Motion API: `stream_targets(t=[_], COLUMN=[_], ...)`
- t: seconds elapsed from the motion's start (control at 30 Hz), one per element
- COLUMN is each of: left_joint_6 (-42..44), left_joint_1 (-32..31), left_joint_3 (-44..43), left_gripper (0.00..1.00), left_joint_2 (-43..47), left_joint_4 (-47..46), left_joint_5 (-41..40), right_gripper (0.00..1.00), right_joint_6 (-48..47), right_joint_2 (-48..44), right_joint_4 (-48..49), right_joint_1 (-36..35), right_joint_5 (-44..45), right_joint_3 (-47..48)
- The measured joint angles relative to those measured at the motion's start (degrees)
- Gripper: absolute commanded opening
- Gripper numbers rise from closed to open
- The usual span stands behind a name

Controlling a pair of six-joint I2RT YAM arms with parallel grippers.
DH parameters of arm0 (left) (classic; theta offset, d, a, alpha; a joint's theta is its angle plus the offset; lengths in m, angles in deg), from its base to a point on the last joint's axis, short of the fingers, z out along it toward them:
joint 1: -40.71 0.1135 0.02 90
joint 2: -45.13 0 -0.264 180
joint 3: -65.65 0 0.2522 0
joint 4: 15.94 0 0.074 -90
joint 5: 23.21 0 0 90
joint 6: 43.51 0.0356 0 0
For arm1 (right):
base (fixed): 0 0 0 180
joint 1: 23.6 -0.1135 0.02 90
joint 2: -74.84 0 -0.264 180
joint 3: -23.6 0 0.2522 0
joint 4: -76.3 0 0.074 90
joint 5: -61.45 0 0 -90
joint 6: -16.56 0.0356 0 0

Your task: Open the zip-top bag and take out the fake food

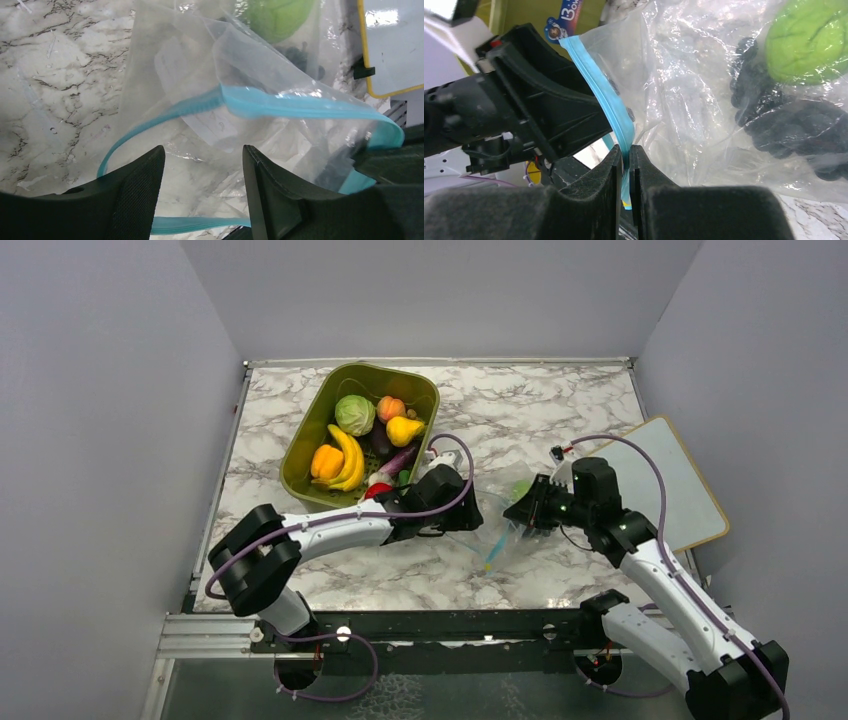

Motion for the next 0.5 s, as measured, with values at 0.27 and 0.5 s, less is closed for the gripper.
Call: stream_targets(t=[0.27,0.5], left_joint_6=[-3.43,-4.57], left_joint_1=[-0.02,-0.44], left_joint_3=[-2.64,-3.85], left_gripper=[0.6,0.61], left_joint_2=[-5.31,-8.13], left_joint_4=[-0.17,-1.55], left_joint_5=[-0.57,-0.04], right_gripper=[0.11,0.15], right_joint_6=[0.98,1.31], right_joint_2=[-2.45,-2.82], right_joint_4=[0.02,0.48], right_joint_1=[0.0,0.0], right_joint_5=[-0.92,-3.39], right_joint_3=[0.04,0.39])
